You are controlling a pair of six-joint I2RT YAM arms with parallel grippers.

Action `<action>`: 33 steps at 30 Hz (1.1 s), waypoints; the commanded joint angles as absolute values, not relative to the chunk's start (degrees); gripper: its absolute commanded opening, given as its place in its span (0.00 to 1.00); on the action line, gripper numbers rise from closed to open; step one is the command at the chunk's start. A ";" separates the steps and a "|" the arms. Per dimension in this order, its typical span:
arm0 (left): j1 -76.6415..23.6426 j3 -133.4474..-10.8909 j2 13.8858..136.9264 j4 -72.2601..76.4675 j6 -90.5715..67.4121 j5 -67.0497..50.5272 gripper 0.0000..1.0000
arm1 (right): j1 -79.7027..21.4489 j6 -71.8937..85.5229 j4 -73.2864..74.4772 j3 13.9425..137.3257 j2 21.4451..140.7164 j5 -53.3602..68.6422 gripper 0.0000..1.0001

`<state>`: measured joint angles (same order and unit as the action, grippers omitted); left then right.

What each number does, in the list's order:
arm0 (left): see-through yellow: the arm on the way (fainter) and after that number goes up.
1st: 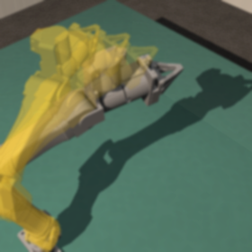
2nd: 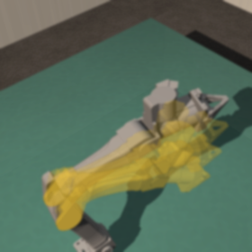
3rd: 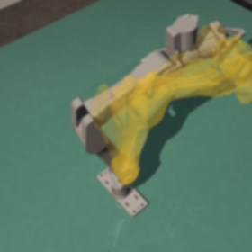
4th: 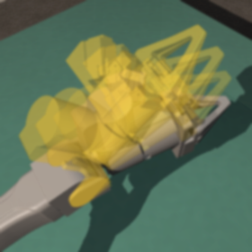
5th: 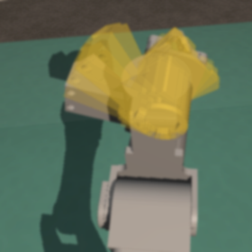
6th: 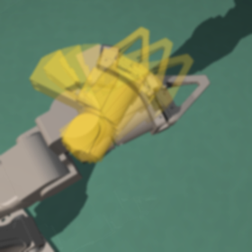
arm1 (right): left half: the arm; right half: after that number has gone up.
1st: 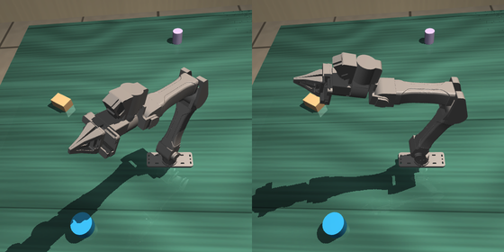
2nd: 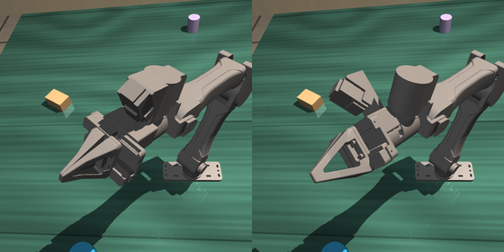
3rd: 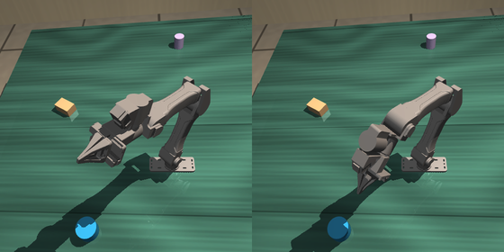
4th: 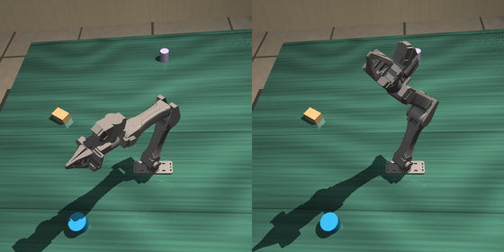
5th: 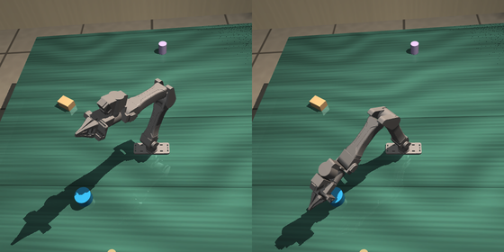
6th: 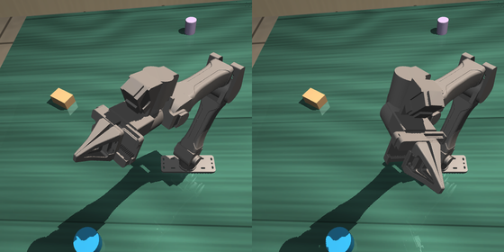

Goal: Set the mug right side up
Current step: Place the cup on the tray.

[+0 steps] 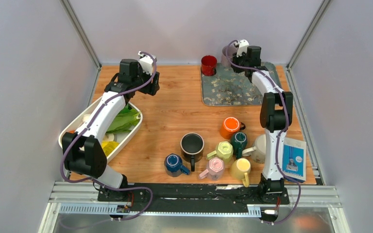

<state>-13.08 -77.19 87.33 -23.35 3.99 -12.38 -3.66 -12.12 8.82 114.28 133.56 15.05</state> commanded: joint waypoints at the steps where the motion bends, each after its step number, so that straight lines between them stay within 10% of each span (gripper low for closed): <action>1: -13.09 -76.91 85.18 -22.84 3.90 -13.37 0.67 | -3.64 -12.52 2.33 116.40 134.64 15.73 0.00; 9: -13.05 -76.99 85.70 -24.05 -1.12 -7.72 0.84 | -4.08 -11.85 2.39 116.75 137.27 15.95 0.00; 25: -13.09 -95.25 89.43 -27.31 -29.84 -2.20 0.85 | -4.69 -9.76 3.44 115.64 139.68 16.44 0.00; 33: -11.96 -108.77 92.83 -30.45 -45.62 -7.36 0.86 | -4.42 -9.58 5.78 114.72 139.62 15.51 0.17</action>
